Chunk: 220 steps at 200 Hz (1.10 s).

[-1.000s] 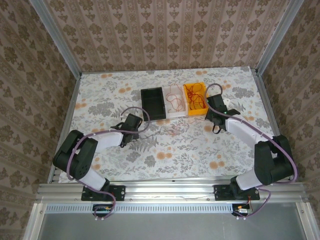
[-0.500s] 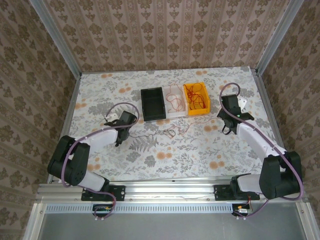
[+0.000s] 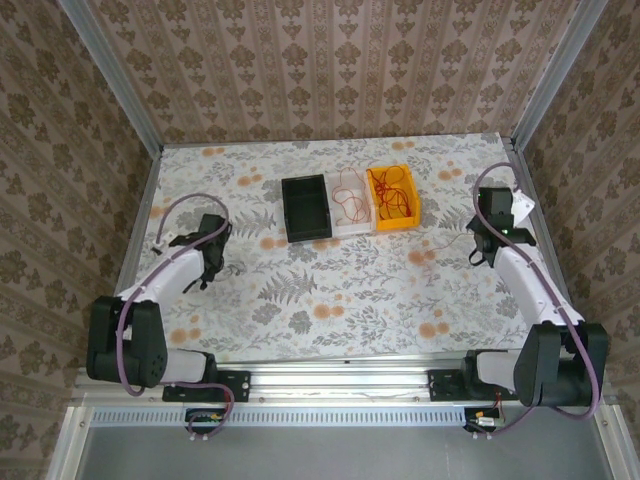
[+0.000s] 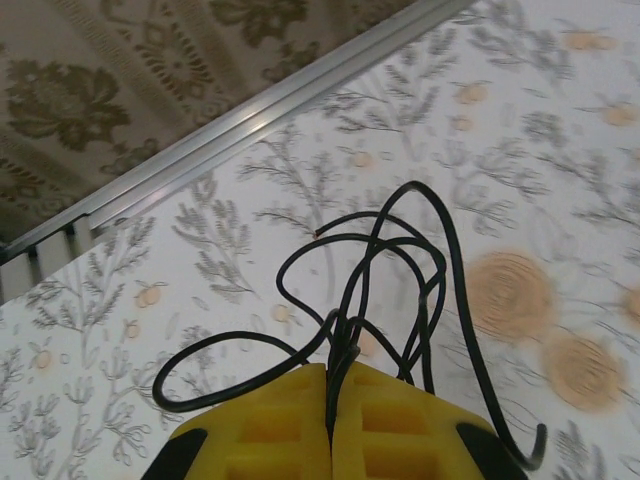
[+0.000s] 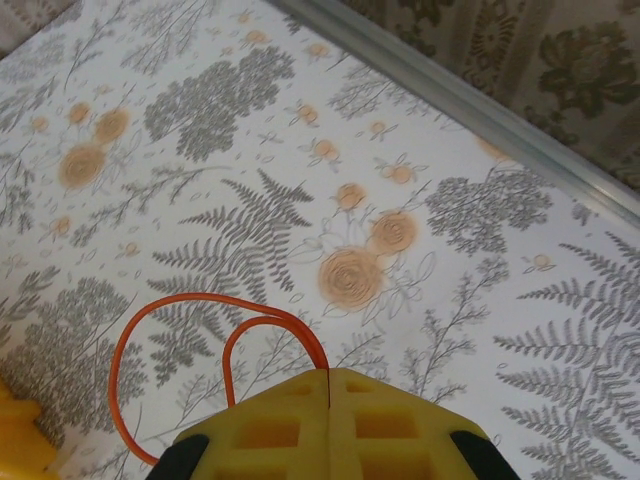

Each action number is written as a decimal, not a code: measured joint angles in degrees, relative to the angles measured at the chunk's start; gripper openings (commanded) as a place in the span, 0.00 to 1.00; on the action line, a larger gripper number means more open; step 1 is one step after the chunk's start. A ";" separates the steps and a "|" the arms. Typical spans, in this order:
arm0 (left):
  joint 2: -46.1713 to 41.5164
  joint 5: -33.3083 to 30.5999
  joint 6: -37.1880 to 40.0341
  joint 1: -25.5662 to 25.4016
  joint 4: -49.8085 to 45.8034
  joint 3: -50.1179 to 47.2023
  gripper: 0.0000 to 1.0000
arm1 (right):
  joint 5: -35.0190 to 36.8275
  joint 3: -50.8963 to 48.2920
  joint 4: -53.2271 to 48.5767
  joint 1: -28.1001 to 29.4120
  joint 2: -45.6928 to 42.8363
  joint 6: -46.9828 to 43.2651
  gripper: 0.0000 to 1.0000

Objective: Untangle the cables

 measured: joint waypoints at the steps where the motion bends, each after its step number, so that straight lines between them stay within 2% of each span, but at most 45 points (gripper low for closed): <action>1: -0.04 0.00 0.02 0.09 0.02 -0.04 0.00 | -0.02 -0.02 -0.02 -0.20 -0.09 0.00 0.00; 17: -0.83 0.68 1.38 1.46 0.79 -1.14 0.00 | -0.74 -0.17 0.07 -1.77 -0.72 -0.55 0.00; 34: -0.96 3.04 4.59 0.37 3.93 -1.55 0.00 | -2.58 -0.20 0.50 -2.38 -0.85 -1.57 0.00; 48: -0.61 6.67 8.44 -2.14 8.83 -1.77 0.00 | -4.76 -0.20 0.94 -1.77 -0.85 -2.29 0.00; 83: 3.37 20.50 18.53 -11.02 26.75 -3.80 0.00 | -6.08 1.14 1.49 2.93 -1.27 -3.52 0.00; 109: 6.69 25.24 21.05 -15.26 33.09 -3.87 0.00 | -5.57 6.75 1.53 8.28 -2.80 -5.90 0.00; 134: 8.09 25.55 20.76 -15.43 34.21 -3.98 0.00 | -5.49 14.93 2.49 13.57 -3.98 -8.94 0.01; 162: 8.46 25.00 19.80 -15.80 34.38 -4.70 0.00 | -10.27 24.41 5.27 16.44 -2.27 -10.54 0.01; 192: 8.46 24.35 19.67 -17.51 34.36 -4.81 0.00 | -18.62 32.74 9.31 17.51 6.05 -9.64 0.01; 220: 8.46 23.61 19.63 -18.10 34.32 -4.81 0.00 | -23.80 36.50 12.02 19.15 16.13 -8.02 0.01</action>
